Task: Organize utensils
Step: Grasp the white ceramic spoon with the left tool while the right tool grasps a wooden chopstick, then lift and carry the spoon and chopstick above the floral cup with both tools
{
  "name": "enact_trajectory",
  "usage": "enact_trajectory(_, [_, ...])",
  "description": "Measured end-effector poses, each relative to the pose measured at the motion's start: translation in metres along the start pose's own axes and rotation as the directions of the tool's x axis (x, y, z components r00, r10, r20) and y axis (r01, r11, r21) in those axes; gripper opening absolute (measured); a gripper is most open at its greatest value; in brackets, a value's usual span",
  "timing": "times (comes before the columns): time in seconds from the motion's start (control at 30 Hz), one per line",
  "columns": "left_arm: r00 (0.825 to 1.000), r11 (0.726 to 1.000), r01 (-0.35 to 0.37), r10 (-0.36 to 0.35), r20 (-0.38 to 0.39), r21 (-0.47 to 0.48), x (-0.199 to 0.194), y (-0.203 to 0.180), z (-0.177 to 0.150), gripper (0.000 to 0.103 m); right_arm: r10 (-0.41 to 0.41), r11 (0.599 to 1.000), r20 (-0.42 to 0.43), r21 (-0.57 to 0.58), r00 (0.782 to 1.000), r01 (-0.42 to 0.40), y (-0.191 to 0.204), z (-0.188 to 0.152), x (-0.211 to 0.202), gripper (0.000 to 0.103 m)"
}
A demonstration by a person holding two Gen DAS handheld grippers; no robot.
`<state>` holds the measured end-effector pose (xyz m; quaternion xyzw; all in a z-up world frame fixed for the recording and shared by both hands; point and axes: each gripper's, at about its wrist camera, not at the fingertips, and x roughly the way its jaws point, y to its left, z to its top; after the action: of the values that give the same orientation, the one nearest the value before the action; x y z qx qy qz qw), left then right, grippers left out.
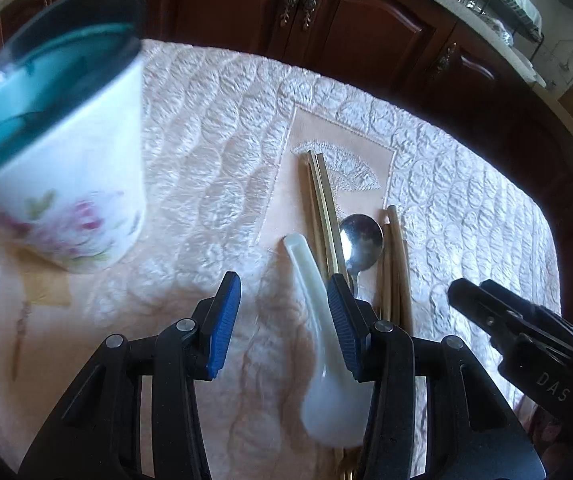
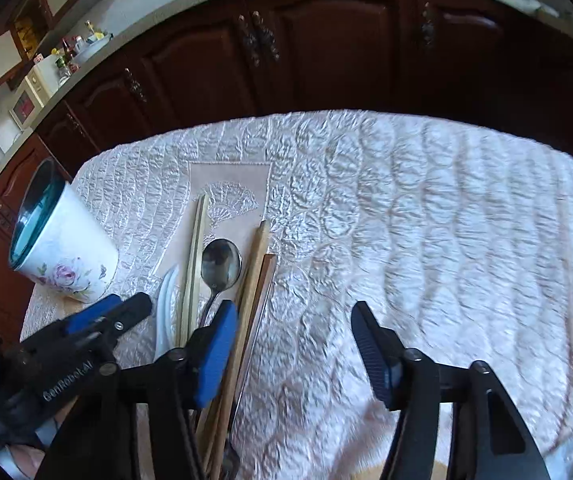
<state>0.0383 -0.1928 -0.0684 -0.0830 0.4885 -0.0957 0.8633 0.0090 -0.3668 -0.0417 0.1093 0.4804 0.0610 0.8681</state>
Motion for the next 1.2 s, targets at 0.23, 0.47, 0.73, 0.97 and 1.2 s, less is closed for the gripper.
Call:
enact_trajectory(0.23, [0.999,1.0,0.026,-0.026,-0.042,0.004,0.026,-0.004,0.012,0.023,0.108,0.994,-0.079,0.013,0.991,-0.108,0.007,0.012,0.037,0.034])
enact_trajectory(0.47, [0.992,0.994,0.101,-0.099,-0.079,0.032,0.022,-0.004,0.011,0.014,0.17,0.983,-0.085,0.088,0.982,-0.162,-0.003,0.005,0.039,0.009])
enact_trajectory(0.73, [0.984,0.988,0.133,-0.121,-0.128,0.084,-0.007,0.01,-0.014,0.014,0.135,0.988,-0.135,0.097,0.982,-0.122,-0.033,-0.036,0.007,0.007])
enact_trajectory(0.97, [0.988,0.987,0.096,-0.079,-0.136,0.128,-0.005,0.008,-0.012,0.017,0.055,0.998,-0.151,0.029,0.987,-0.051,-0.036,-0.036,0.006,0.05])
enact_trajectory(1.2, [0.984,0.988,0.058,-0.031,-0.177,0.145,0.011,0.004,-0.012,0.023,0.015,1.0,-0.162,-0.02,0.987,-0.018,-0.022,-0.017,0.028,0.033])
